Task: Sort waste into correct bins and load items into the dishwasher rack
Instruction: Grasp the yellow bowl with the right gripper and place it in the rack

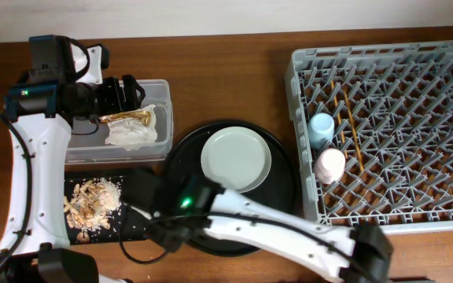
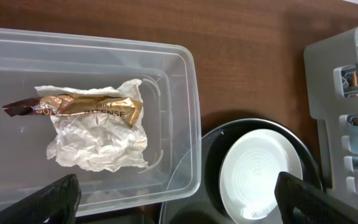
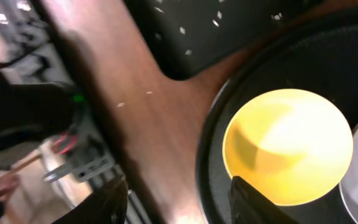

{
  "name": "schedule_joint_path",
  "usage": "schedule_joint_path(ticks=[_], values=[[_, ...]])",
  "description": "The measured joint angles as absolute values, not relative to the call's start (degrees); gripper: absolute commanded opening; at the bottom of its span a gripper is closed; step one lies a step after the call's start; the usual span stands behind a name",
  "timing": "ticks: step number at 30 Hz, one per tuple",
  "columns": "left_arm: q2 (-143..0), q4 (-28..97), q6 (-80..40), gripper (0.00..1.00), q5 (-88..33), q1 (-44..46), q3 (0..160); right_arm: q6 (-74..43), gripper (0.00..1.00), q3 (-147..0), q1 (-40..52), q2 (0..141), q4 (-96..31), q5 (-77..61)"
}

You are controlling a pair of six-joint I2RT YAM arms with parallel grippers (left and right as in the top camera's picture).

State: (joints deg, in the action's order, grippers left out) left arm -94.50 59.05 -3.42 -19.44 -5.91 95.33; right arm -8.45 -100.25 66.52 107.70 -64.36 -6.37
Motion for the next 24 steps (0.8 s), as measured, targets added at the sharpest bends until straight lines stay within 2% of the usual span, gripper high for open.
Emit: schedule_joint_path(ticks=[3, 5, 9, 11, 13, 15, 17, 21, 24], values=[[-94.50, 59.05, -3.42, 0.99, -19.44, -5.91, 95.33, -11.27, 0.52, -100.25, 66.54, 115.70, -64.10, -1.67], [-94.50, 59.05, -3.42, 0.99, -19.46, -5.91, 95.33, -11.86, 0.45, -100.22, 66.52, 119.52, -63.53, -1.04], [-94.50, 59.05, -3.42, 0.99, -19.44, -5.91, 95.33, -12.03, 0.43, -100.22, 66.15, 123.98, -63.16, -0.19], [-94.50, 59.05, -3.42, 0.99, -19.44, -5.91, 95.33, -12.05, 0.33, -100.22, 64.49, 124.40, -63.13, 0.01], [-94.50, 59.05, -3.42, 0.99, -19.44, -5.91, 95.33, -12.03, 0.31, -98.96, 63.51, 124.46, -62.28, 0.01], [-94.50, 59.05, -3.42, 0.99, -19.44, -5.91, 95.33, -12.05, 0.24, -97.65, 63.44, 124.57, -61.80, 0.01], [-94.50, 59.05, -3.42, 0.99, -19.44, -5.91, 95.33, -12.12, 0.04, -97.58, 63.44, 124.68, -61.91, -0.21], [-94.50, 59.05, -3.42, 0.99, -19.44, -5.91, 95.33, -11.99, 0.04, -99.50, 62.96, 124.31, -67.31, -0.91], [-94.50, 59.11, -3.42, 0.99, -19.44, -5.91, 95.33, -8.16, 0.04, -106.78, 58.15, 120.11, -74.83, -4.80]])
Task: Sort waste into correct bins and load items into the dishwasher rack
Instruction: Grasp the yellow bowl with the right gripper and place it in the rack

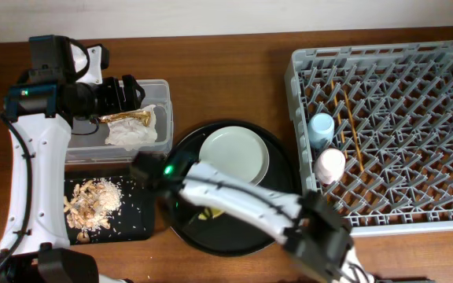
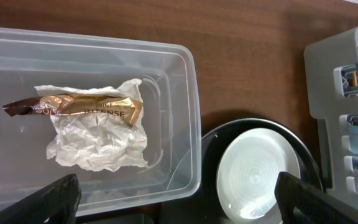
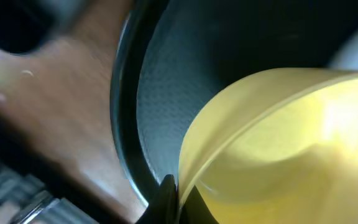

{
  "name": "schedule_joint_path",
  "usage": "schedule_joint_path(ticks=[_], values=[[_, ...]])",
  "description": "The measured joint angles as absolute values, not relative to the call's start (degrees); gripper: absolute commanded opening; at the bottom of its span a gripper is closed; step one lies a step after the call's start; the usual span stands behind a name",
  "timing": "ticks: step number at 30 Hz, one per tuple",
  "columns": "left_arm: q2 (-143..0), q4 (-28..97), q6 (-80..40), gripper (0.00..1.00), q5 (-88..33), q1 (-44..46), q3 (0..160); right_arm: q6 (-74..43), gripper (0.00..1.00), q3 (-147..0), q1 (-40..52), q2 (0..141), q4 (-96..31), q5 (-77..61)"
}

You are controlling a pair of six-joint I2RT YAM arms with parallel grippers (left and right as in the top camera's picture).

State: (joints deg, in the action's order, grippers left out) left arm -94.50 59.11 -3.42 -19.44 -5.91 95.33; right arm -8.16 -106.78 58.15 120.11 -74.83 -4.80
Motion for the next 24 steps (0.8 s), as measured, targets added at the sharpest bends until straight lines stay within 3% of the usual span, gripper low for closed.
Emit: schedule_joint_path(ticks=[3, 5, 9, 12, 16, 24], values=[[-94.50, 59.11, -3.42, 0.99, -19.44, -5.91, 95.33, -1.06, 0.04, -114.43, 44.42, 108.73, -76.29, -12.86], [-94.50, 59.05, -3.42, 0.99, -19.46, -5.91, 95.33, 6.81, 0.04, -116.62, 24.91, 104.60, -74.96, -19.27], [-94.50, 59.09, -3.42, 0.99, -19.44, -5.91, 95.33, 20.21, 0.04, -116.57, 2.22, 107.57, -73.01, -33.80], [-94.50, 59.00, -3.42, 0.99, -19.42, -5.91, 95.33, 30.04, 0.04, -116.55, -11.60, 116.36, -73.08, -58.15], [-94.50, 59.09, -3.42, 0.99, -19.46, -5.91, 95.33, 36.07, 0.04, -116.38, -19.29, 127.31, -68.88, -75.40], [-94.50, 59.05, -3.42, 0.99, -19.44, -5.91, 95.33, 36.67, 0.06, -116.01, -20.43, 134.04, -66.17, -81.84]])
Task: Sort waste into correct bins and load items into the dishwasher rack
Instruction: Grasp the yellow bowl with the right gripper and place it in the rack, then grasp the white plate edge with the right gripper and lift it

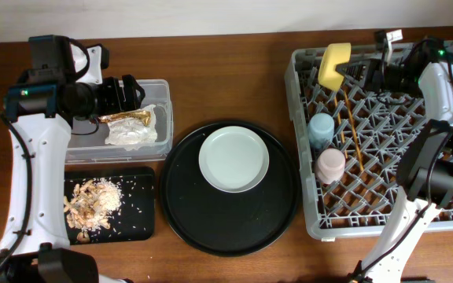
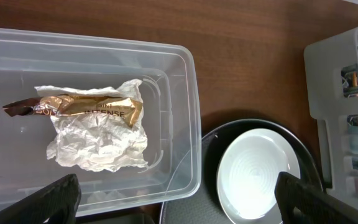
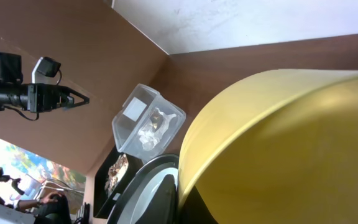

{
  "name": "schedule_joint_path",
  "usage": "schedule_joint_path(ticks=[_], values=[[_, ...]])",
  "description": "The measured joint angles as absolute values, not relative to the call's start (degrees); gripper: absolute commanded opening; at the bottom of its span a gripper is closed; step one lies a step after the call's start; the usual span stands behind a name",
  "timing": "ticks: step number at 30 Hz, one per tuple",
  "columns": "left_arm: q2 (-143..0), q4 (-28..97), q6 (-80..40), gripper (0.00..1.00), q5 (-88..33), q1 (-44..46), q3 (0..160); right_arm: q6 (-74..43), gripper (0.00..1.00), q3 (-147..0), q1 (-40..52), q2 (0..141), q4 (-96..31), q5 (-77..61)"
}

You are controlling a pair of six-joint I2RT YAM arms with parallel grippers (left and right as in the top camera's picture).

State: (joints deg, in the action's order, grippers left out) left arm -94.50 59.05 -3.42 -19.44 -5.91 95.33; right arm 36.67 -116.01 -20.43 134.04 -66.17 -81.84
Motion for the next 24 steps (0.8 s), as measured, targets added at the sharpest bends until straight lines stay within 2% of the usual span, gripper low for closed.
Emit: schedule_joint_path(ticks=[1, 2, 5, 6, 10, 13, 14, 16, 19, 21, 24], values=[[-94.50, 59.05, -3.42, 0.99, -19.44, -5.91, 95.33, 36.45, 0.19, -115.77, -20.51, 134.06, -67.88, -80.38], [-94.50, 59.07, -3.42, 0.99, -19.44, -5.91, 95.33, 36.49, 0.21, -115.22, -20.62, 134.10, -69.08, -79.07], [-94.50, 59.00, -3.42, 0.99, -19.44, -5.91, 95.33, 36.42, 0.58, -114.83, -24.01, 134.13, -74.85, -76.86], [-94.50, 59.02, -3.42, 0.99, -19.44, -5.91, 95.33, 36.05, 0.64, -114.83, -27.22, 134.13, -76.95, -76.38], [-94.50, 59.05, -3.42, 0.99, -19.44, -5.91, 95.33, 36.45, 0.63, -114.85, -34.68, 134.13, -81.21, -76.07], [-94.50, 59.00, -3.42, 0.99, -19.44, -5.91, 95.33, 36.45, 0.59, -117.25, -35.16, 134.13, -87.53, -74.02], [-94.50, 59.05, -3.42, 0.99, -19.46, -5.91, 95.33, 35.97, 0.59, -118.91, -34.79, 133.99, -88.68, -71.35], [-94.50, 59.05, -3.42, 0.99, -19.44, -5.91, 95.33, 28.45, 0.60, -123.74, -30.20, 129.80, -88.92, -57.01], [-94.50, 59.07, -3.42, 0.99, -19.44, -5.91, 95.33, 14.92, 0.63, -125.82, -12.84, 118.08, -88.03, -30.83], [-94.50, 59.05, -3.42, 0.99, -19.49, -5.91, 95.33, 8.05, 0.63, -126.28, 4.10, 114.69, -90.28, -17.45], [-94.50, 59.02, -3.42, 0.99, -19.44, -5.91, 95.33, 1.98, 0.63, -125.32, 19.18, 114.91, -88.82, -11.84]])
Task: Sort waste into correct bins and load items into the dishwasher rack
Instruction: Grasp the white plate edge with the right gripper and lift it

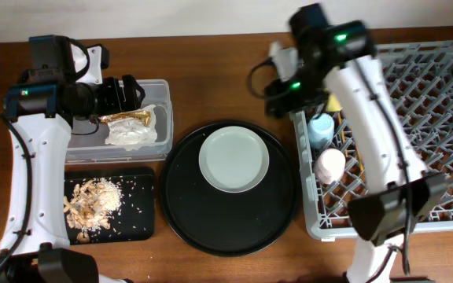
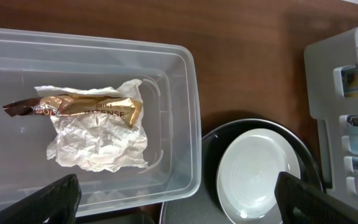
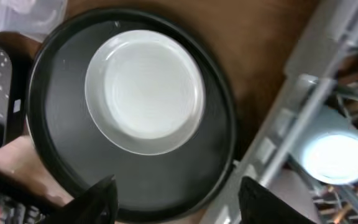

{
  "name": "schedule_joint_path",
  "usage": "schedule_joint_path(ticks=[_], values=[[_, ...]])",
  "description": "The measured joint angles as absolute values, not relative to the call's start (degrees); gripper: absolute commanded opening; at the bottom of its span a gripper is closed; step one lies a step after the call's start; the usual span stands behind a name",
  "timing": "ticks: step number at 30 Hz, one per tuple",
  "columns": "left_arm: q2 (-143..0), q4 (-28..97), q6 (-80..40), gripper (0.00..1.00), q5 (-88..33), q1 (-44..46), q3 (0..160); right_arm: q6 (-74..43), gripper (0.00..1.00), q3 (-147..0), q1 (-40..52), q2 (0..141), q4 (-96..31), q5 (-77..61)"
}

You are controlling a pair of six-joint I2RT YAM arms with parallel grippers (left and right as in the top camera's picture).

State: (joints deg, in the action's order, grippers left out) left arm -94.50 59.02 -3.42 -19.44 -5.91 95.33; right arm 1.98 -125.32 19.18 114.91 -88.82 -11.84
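Observation:
A white plate [image 1: 234, 161] lies on the round black tray [image 1: 226, 228]. The yellow bowl [image 1: 333, 101] stands in the grey dishwasher rack [image 1: 384, 228] near its back left, mostly hidden by my right arm; the left wrist view shows a sliver of this bowl. My right gripper [image 3: 182, 205] is open and empty, above the tray's right edge beside the rack. My left gripper [image 2: 179, 205] is open over the clear bin [image 2: 188, 124], which holds a gold wrapper [image 2: 92, 109] on a crumpled tissue [image 2: 98, 146].
A blue cup [image 1: 321, 128] and a pink cup [image 1: 330, 163] sit in the rack's left columns, with chopsticks [image 1: 357, 134] beside them. A black bin with food scraps [image 1: 104, 204] lies in front of the clear bin.
My right gripper was shut on the yellow bowl at the rack's back left corner. Now it is open and empty by the rack's left edge, and the bowl rests in the rack. Left arm unchanged.
My right gripper first stood open over the yellow bowl on the black tray. Then it was shut on the bowl's rim there. Later it held the bowl at the rack's back left. Now the bowl is in the rack and the gripper is open.

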Motion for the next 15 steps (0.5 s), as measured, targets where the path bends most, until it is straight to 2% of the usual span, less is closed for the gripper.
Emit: schedule_joint_path(ticks=[2, 4, 13, 15], values=[[-94.50, 59.09, -3.42, 0.99, -19.44, -5.91, 95.33, -2.87, 0.63, -121.36, 27.57, 114.96, -84.55, -10.55], [-94.50, 59.09, -3.42, 0.99, -19.44, -5.91, 95.33, -7.94, 0.63, -113.75, 31.14, 114.87, -78.96, -6.33], [-94.50, 59.00, -3.42, 0.99, -19.46, -5.91, 95.33, -11.97, 0.62, -84.82, 26.57, 115.26, -53.10, -2.50], [-94.50, 59.07, -3.42, 0.99, -19.44, -5.91, 95.33, -12.03, 0.50, -79.72, 26.37, 115.33, -47.90, -2.39]])
